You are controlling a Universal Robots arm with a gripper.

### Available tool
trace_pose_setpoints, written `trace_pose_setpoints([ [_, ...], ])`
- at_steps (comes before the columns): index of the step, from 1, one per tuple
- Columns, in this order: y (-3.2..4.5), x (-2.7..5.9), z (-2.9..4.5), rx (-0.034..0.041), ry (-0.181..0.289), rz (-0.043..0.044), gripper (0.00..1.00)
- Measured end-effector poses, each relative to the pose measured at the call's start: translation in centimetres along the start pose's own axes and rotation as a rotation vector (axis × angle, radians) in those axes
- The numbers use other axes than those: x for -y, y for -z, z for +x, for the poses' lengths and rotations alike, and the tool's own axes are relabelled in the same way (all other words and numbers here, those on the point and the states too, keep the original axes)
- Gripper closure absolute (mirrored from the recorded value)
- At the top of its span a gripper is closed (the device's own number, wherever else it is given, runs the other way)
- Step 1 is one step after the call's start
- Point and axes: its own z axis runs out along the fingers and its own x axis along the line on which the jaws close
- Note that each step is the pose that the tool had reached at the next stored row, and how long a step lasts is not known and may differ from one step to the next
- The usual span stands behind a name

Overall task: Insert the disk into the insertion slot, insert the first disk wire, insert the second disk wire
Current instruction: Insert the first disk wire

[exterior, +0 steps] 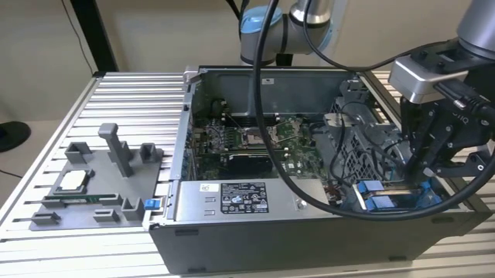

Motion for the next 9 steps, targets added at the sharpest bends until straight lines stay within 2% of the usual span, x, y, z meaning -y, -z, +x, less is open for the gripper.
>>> trace_pose_setpoints([
  [5,-0.4,-0.05,0.23,-0.0004,-0.003,-0.0001,1.0],
  [9,-0.81,0.03,0.23,-0.0018,-0.023,-0.0004,1.0],
])
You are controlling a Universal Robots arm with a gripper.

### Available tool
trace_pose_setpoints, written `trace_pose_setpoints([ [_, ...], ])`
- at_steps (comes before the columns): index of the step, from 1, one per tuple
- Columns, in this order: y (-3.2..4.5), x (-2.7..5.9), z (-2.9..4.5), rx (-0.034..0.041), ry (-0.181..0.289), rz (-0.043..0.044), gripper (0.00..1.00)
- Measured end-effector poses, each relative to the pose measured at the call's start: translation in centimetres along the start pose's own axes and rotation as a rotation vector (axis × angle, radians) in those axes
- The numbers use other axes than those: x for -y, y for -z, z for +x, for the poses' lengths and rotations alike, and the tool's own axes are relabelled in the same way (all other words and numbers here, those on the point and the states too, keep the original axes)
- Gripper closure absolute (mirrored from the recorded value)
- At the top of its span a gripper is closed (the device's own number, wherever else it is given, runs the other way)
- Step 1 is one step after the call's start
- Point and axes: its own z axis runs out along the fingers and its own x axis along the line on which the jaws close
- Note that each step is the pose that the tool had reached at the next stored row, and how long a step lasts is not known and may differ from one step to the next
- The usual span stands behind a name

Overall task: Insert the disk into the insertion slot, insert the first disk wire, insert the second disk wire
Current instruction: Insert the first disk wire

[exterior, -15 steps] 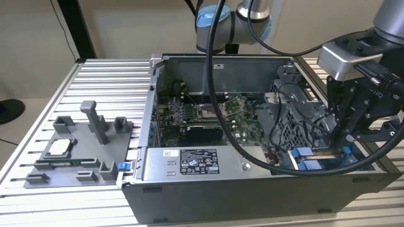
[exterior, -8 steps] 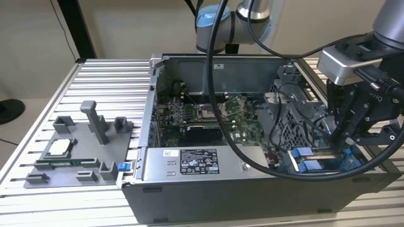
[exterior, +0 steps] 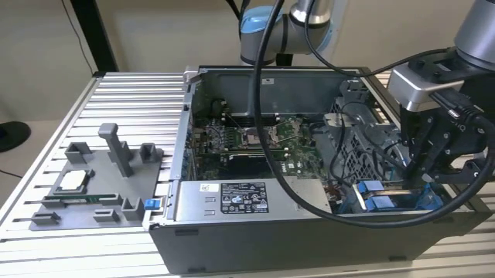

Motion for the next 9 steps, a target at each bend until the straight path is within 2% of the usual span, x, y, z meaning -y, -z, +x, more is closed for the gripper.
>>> trace_pose_setpoints([
  [2,-0.2,0.06,0.0,-0.0009,-0.016,-0.0003,1.0],
  [4,-0.41,0.14,0.0,0.0014,-0.032,-0.0004,1.0],
  [5,-0.5,0.22,0.01,0.0042,-0.038,-0.0003,1.0],
  [7,-0.68,0.49,0.03,0.0147,-0.046,0.0002,1.0],
  [9,-0.78,0.92,0.05,0.0209,-0.049,0.0005,1.0],
])
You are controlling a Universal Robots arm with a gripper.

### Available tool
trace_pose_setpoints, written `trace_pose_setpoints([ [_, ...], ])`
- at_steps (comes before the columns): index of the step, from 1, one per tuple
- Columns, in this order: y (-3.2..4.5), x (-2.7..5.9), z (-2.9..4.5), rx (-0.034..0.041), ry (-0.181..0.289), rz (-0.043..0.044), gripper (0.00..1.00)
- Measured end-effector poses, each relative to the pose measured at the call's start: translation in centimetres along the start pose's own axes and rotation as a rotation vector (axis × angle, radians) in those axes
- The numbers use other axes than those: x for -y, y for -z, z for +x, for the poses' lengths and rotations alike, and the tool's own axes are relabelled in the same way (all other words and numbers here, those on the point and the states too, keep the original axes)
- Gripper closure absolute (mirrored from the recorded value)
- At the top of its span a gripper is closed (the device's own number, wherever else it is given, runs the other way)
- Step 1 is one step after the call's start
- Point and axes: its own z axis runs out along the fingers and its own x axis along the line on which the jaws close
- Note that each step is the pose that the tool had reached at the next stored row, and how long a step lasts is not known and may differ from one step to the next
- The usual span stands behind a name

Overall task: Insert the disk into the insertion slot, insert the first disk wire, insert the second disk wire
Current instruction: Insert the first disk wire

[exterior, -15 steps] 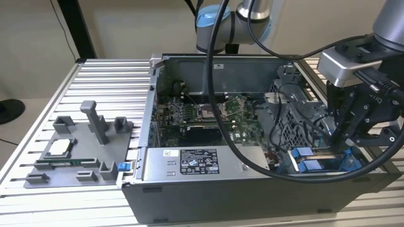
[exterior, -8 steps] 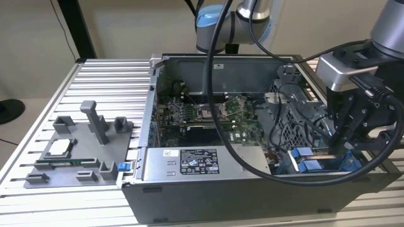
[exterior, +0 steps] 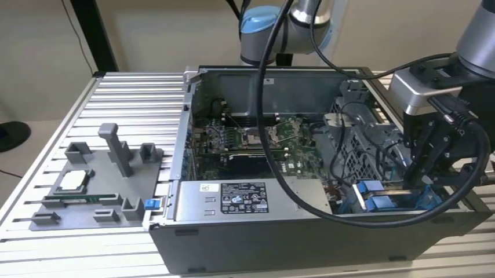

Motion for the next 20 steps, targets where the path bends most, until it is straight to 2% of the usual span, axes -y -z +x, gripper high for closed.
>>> trace_pose_setpoints([
  [8,-0.35,1.96,0.01,0.0136,-0.007,0.0004,1.0],
  [12,-0.48,2.79,0.02,0.0161,-0.012,0.0005,1.0],
  [20,-0.51,2.88,0.03,0.0152,-0.024,0.0003,1.0],
])
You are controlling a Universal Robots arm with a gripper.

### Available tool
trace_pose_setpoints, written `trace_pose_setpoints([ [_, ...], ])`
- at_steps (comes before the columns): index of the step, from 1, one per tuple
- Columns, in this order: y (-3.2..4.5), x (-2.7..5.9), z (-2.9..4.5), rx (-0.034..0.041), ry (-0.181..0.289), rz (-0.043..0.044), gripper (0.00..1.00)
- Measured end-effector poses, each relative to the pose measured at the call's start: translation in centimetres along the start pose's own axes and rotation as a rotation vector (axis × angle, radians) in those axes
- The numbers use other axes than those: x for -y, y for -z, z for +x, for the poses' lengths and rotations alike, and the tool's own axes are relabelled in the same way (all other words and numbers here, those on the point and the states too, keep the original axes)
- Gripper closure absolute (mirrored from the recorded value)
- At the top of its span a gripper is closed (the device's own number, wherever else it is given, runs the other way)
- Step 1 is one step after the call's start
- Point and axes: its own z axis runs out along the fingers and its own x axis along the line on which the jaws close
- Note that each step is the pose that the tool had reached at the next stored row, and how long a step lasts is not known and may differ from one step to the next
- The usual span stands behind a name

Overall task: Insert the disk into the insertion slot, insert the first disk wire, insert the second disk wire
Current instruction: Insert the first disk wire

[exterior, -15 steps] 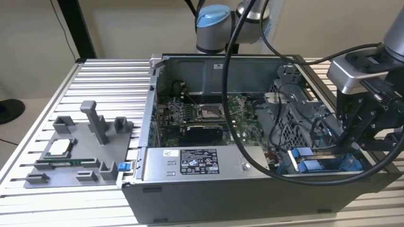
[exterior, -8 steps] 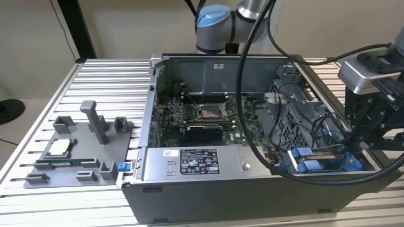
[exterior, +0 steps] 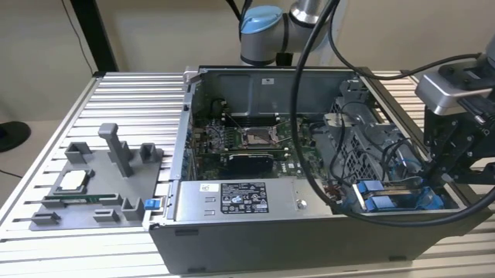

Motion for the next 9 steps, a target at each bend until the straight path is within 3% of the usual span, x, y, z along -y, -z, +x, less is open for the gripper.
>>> trace_pose_setpoints([
  [9,-0.25,0.0,-0.12,-0.0052,-0.063,-0.0004,1.0],
])
